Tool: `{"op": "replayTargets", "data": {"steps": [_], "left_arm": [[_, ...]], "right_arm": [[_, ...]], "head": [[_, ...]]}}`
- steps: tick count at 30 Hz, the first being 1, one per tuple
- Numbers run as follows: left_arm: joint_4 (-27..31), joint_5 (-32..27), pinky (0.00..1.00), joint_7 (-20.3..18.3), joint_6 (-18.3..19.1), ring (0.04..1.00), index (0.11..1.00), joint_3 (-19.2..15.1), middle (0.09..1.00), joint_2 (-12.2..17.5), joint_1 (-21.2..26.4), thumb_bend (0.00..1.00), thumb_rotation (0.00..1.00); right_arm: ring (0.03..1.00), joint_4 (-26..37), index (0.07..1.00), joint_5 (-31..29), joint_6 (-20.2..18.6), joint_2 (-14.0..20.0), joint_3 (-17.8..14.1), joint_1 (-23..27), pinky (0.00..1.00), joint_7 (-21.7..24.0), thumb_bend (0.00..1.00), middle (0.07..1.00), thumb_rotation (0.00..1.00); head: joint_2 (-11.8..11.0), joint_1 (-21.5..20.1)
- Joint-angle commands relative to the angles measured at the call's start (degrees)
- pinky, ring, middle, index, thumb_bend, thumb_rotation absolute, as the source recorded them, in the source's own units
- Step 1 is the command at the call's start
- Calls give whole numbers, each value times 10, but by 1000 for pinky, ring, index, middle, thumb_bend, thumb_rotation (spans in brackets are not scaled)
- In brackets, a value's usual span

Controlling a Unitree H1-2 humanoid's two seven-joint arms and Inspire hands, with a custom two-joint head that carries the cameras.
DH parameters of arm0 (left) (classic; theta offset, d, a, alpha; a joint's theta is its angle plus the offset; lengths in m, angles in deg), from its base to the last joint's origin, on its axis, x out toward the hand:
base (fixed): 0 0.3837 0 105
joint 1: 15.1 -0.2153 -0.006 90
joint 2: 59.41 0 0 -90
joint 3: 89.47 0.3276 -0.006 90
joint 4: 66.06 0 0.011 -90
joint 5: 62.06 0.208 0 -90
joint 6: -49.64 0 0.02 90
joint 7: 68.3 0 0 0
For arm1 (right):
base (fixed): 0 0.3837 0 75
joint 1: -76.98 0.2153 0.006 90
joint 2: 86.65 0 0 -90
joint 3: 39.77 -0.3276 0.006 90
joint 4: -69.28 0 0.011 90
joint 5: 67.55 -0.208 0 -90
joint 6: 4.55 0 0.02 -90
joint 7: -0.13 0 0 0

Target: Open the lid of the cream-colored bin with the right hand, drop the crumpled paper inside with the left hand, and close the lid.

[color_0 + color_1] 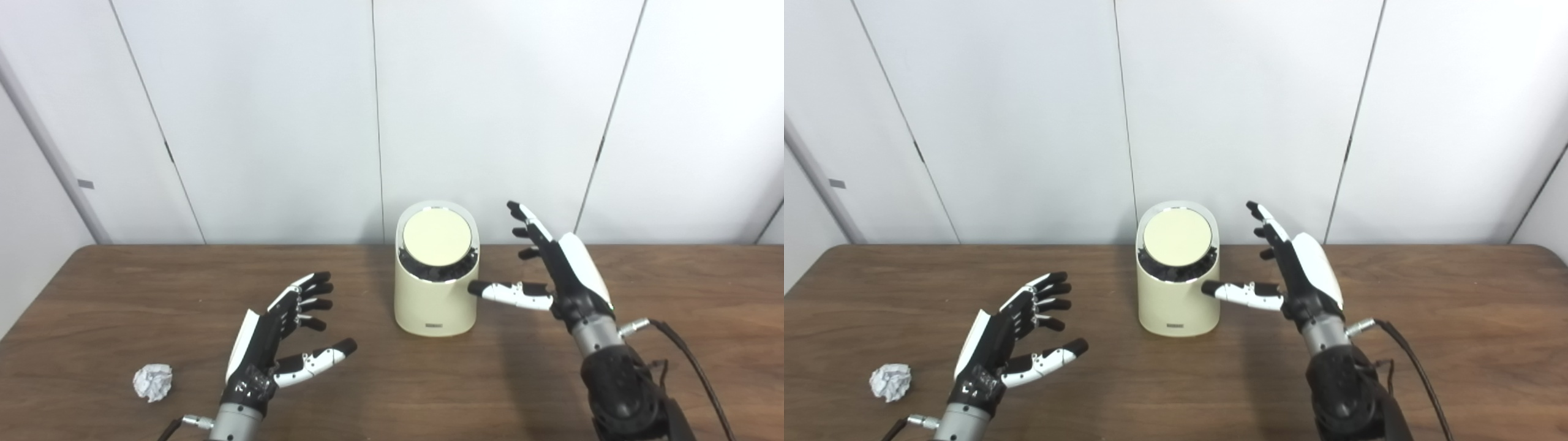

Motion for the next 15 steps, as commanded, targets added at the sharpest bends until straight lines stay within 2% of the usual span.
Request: {"op": "replayTargets", "data": {"steps": [1, 15], "left_arm": [[13, 0, 620, 3, -20, 748, 846, 0, 814, 2, 11, 741, 151], [13, -4, 613, -1, -20, 734, 840, 1, 811, 4, 12, 734, 142]], "right_arm": [[845, 4, 955, 3, -4, 1, 0, 38, 677, -4, 816, 933, 496], [857, -57, 923, 25, -39, 8, 19, 122, 700, -6, 840, 918, 510]], "head": [[1, 1], [0, 3]]}}
